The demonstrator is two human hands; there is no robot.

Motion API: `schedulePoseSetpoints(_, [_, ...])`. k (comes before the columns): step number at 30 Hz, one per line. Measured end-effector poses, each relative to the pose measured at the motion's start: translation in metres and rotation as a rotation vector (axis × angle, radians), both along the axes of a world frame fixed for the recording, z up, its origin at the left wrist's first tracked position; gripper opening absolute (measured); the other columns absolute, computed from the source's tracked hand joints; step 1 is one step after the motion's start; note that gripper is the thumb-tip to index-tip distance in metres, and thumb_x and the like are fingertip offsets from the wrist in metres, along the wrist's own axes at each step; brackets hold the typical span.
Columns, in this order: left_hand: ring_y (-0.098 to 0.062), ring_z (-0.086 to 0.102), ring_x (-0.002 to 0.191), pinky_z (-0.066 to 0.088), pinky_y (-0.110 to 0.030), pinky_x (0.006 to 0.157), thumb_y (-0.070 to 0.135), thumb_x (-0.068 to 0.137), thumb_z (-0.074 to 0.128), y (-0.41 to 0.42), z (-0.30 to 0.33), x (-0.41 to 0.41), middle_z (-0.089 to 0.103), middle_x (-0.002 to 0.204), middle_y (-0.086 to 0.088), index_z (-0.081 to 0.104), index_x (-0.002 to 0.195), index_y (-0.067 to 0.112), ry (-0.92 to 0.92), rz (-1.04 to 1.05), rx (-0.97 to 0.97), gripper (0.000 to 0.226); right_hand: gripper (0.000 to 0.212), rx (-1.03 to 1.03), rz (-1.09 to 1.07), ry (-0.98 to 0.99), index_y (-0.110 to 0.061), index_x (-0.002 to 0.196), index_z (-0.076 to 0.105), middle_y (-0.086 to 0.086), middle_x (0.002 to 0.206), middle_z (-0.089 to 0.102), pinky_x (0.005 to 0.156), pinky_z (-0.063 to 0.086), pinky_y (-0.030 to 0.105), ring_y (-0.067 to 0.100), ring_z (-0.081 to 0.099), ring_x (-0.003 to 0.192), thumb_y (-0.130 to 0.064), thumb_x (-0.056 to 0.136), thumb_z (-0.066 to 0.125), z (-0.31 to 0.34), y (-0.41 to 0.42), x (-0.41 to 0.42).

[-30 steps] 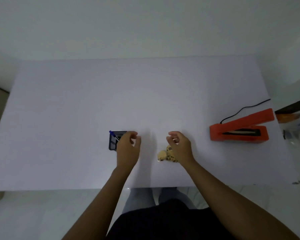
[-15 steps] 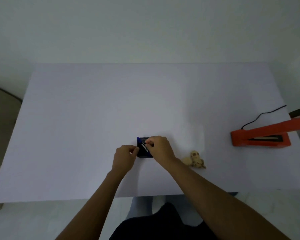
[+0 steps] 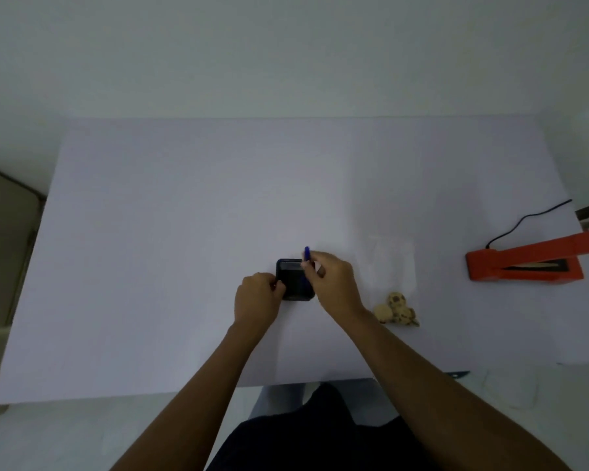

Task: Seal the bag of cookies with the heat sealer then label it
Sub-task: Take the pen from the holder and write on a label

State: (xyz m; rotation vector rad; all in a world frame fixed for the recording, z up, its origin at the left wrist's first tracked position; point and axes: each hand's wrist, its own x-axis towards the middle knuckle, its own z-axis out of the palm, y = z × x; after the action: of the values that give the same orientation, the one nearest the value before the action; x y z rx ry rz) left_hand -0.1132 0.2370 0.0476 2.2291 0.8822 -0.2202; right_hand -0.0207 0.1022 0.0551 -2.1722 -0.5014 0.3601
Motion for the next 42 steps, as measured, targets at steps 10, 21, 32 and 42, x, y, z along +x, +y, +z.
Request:
schedulePoseSetpoints(10, [-0.025, 0.055, 0.051, 0.04, -0.029, 0.049, 0.024, 0.088, 0.059, 0.05, -0.003, 0.011, 0.059, 0.054, -0.008, 0.064, 0.063, 0.006, 0.013, 0.089, 0.097, 0.032, 0.03, 0.513, -0.54, 0.56, -0.026, 0.121, 0.063, 0.012, 0.087, 0.075, 0.044, 0.038, 0.027, 0.019, 0.045, 0.053, -0.01, 0.095, 0.064, 0.034, -0.032, 0.018])
schedulePoseSetpoints(21, [-0.021, 0.063, 0.09, 0.05, -0.035, 0.079, 0.044, 0.097, 0.051, 0.021, 0.033, 0.012, 0.065, 0.104, -0.001, 0.06, 0.123, 0.017, -0.182, -0.032, 0.131, 0.038, 0.042, 0.662, -0.392, 0.98, -0.011, 0.073, 0.064, 0.006, 0.052, 0.054, 0.047, 0.017, 0.027, 0.013, 0.036, 0.042, -0.045, 0.096, 0.056, 0.03, -0.029, -0.004])
schedulePoseSetpoints(32, [-0.011, 0.054, 0.059, 0.041, -0.02, 0.061, 0.037, 0.104, 0.035, -0.025, 0.039, 0.007, 0.055, 0.072, 0.005, 0.058, 0.087, 0.014, -0.227, -0.58, 0.044, 0.036, 0.038, 0.461, -0.503, 0.958, -0.008, 0.067, 0.064, 0.008, 0.05, 0.046, 0.041, 0.028, 0.022, 0.012, 0.034, 0.038, -0.033, 0.096, 0.062, 0.023, -0.014, -0.001])
schedulePoseSetpoints(42, [-0.007, 0.04, 0.04, 0.039, -0.019, 0.045, 0.023, 0.106, 0.031, -0.016, 0.041, 0.004, 0.046, 0.057, -0.004, 0.047, 0.073, 0.008, -0.024, -0.235, -0.594, 0.04, 0.029, 0.383, -0.599, 1.052, -0.005, 0.068, 0.056, 0.005, 0.055, 0.046, 0.042, 0.026, 0.022, 0.013, 0.032, 0.04, -0.016, 0.095, 0.055, -0.003, 0.013, 0.002])
